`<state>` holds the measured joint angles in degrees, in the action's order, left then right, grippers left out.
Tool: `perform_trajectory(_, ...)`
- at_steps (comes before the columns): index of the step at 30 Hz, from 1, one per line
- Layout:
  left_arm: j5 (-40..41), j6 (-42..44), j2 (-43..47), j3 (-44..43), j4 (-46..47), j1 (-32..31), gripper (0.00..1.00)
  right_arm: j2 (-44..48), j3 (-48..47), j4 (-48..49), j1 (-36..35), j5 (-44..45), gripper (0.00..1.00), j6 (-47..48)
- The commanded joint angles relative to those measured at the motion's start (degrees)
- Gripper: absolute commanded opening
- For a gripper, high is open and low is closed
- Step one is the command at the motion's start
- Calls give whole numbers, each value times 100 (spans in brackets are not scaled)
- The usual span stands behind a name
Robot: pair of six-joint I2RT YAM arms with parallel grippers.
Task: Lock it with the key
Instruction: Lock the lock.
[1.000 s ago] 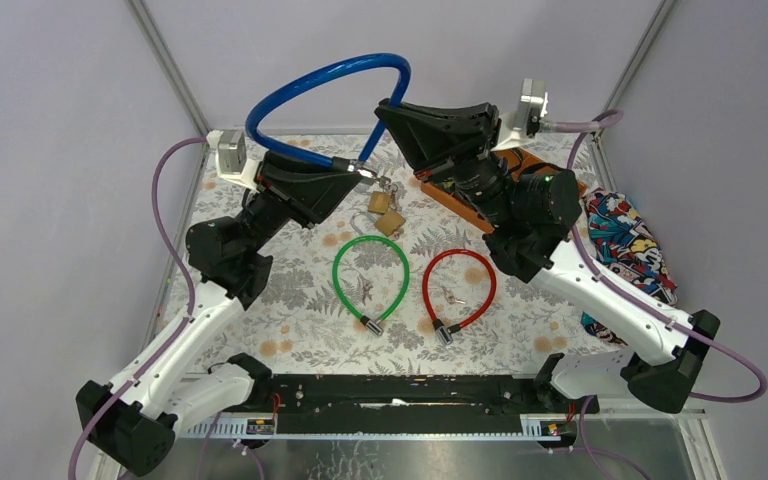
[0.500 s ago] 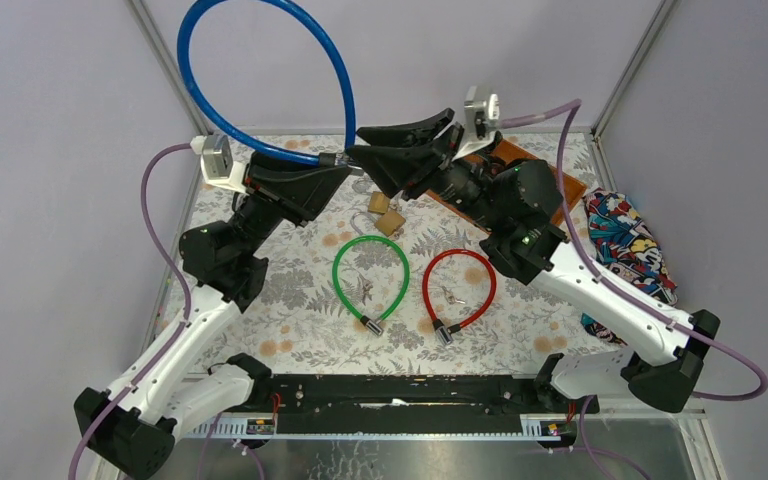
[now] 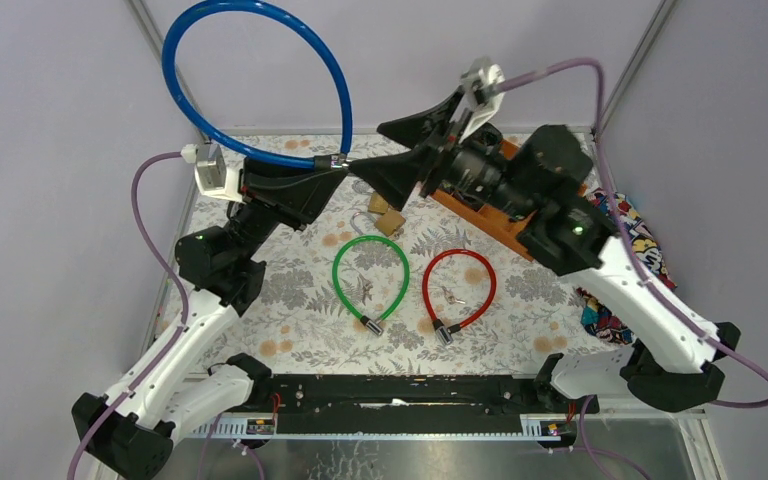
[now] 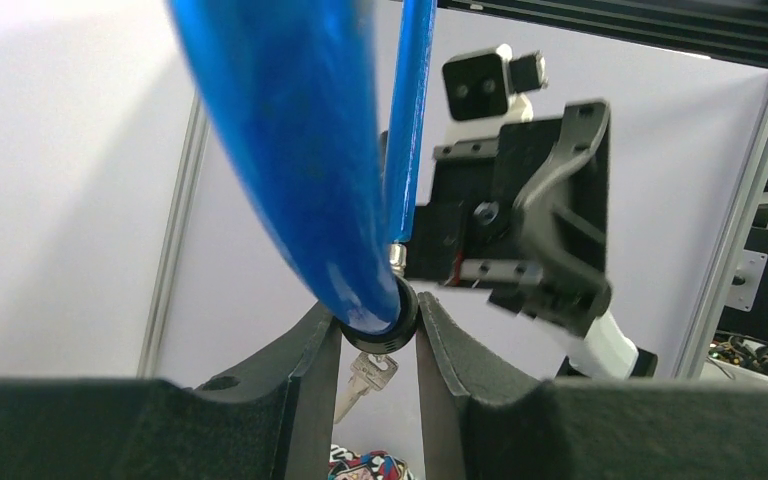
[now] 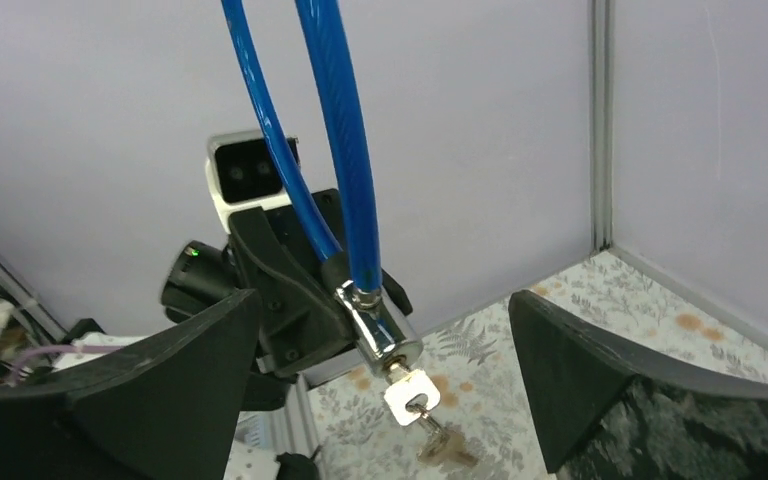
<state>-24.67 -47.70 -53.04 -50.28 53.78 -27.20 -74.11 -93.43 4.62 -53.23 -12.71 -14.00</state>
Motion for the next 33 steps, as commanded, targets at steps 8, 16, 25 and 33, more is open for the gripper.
perform_trajectory(8, -69, 226, 172, -42, 660, 64, 0, 66, -791, -1917, 1058, -1010, 74, -3279)
perform_trajectory(16, -8, 78, 337, 18, 618, 72, 0, 46, -209, -345, 1097, -2173, 74, -3915)
perform_trajectory(25, -31, 16, 369, -26, 572, 109, 0, -57, 116, 403, 1096, -2435, 68, -4278)
perform_trajectory(33, -13, 24, 354, -26, 572, 143, 0, -17, 244, 460, 1031, -2454, 54, -4409)
